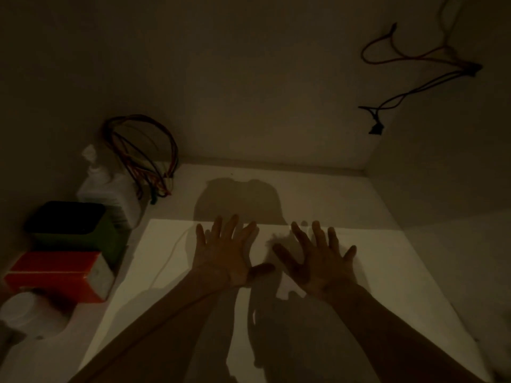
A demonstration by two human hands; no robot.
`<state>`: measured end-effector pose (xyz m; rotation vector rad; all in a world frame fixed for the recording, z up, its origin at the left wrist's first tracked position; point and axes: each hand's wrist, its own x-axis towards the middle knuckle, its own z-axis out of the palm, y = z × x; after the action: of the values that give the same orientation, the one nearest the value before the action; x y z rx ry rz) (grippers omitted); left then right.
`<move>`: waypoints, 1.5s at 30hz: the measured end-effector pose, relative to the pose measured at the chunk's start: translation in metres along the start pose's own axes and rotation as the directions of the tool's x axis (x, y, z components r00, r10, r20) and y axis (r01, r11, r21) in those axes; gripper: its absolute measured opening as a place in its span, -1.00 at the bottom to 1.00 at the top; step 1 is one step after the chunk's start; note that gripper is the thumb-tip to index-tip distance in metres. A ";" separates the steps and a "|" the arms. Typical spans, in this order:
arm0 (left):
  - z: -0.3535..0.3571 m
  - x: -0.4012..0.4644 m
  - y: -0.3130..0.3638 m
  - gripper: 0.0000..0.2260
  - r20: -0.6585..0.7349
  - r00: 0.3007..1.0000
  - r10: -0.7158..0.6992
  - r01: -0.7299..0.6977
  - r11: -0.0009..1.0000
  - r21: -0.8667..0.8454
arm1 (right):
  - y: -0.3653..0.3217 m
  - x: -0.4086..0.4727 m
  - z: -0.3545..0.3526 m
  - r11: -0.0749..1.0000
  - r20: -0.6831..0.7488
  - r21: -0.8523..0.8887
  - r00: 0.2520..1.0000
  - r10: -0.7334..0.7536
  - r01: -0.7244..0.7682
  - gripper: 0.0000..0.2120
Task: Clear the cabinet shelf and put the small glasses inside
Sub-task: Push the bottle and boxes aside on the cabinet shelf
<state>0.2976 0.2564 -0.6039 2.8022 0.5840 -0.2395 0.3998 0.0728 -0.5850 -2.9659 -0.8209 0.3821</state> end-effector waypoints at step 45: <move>-0.238 -0.350 0.126 -0.05 0.339 0.914 -0.222 0.212 0.975 0.067 | -0.039 -0.335 -0.266 0.997 0.447 0.069 0.895 -0.013 -0.020 0.03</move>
<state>0.0580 0.0867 -0.2749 2.6260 0.8059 -0.7720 0.1678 -0.0577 -0.2484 -2.8444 -0.8082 1.1011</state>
